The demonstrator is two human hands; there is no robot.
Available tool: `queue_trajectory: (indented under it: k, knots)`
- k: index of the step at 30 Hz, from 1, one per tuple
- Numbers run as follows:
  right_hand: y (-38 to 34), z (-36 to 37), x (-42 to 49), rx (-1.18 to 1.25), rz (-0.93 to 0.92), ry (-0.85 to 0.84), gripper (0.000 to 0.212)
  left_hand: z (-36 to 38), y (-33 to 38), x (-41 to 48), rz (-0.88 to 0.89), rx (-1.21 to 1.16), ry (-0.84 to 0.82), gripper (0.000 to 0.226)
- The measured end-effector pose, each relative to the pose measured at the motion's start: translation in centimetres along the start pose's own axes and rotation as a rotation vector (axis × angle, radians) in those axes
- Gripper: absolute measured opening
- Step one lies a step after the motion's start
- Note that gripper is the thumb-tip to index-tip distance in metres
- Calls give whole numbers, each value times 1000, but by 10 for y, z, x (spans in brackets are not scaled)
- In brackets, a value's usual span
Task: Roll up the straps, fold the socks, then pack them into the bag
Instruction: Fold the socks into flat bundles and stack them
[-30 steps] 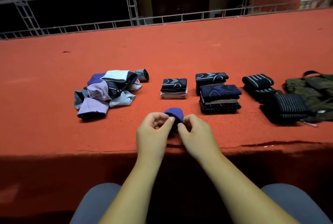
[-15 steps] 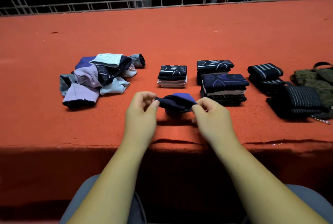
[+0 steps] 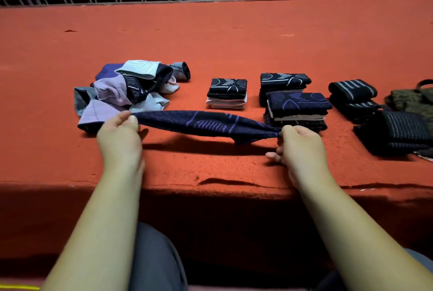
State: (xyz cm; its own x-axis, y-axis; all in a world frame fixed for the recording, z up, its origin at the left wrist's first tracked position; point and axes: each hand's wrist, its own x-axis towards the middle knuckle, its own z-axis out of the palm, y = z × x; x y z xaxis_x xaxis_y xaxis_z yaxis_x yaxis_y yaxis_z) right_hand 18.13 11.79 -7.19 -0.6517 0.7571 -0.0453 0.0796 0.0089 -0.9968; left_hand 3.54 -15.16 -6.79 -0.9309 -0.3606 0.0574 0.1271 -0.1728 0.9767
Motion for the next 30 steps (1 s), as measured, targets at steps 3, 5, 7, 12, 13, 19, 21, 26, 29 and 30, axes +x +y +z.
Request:
queue_trajectory:
  k: [3,5,7,12,13,19,21,26,29,30]
  knots:
    - [0,1,-7,-92,-93,-52,22,-3,-2,-5,189,273,-95,15]
    - [2,1,-7,-53,-96,-72,21,2,-2,-19,287,335,-172,15]
    - [3,0,-4,9,-72,-102,22,5,-3,-26,358,376,-204,16]
    - [3,0,-3,42,-89,-190,21,2,-3,-32,445,517,-248,31]
    - [4,0,-2,50,-86,-210,20,2,-1,-35,561,612,-235,37]
    - [3,-3,0,110,-81,-365,18,32,5,-97,910,782,-708,25]
    - [1,-4,-2,125,-75,-410,17,43,-10,-118,846,898,-816,40]
    - [1,-5,1,178,-63,-437,18,62,-26,-118,740,847,-686,22]
    - [4,-6,9,196,-38,-368,11,65,-19,-113,609,693,-669,18]
    - [5,-6,9,171,-40,-370,15,64,-17,-113,543,615,-672,16]
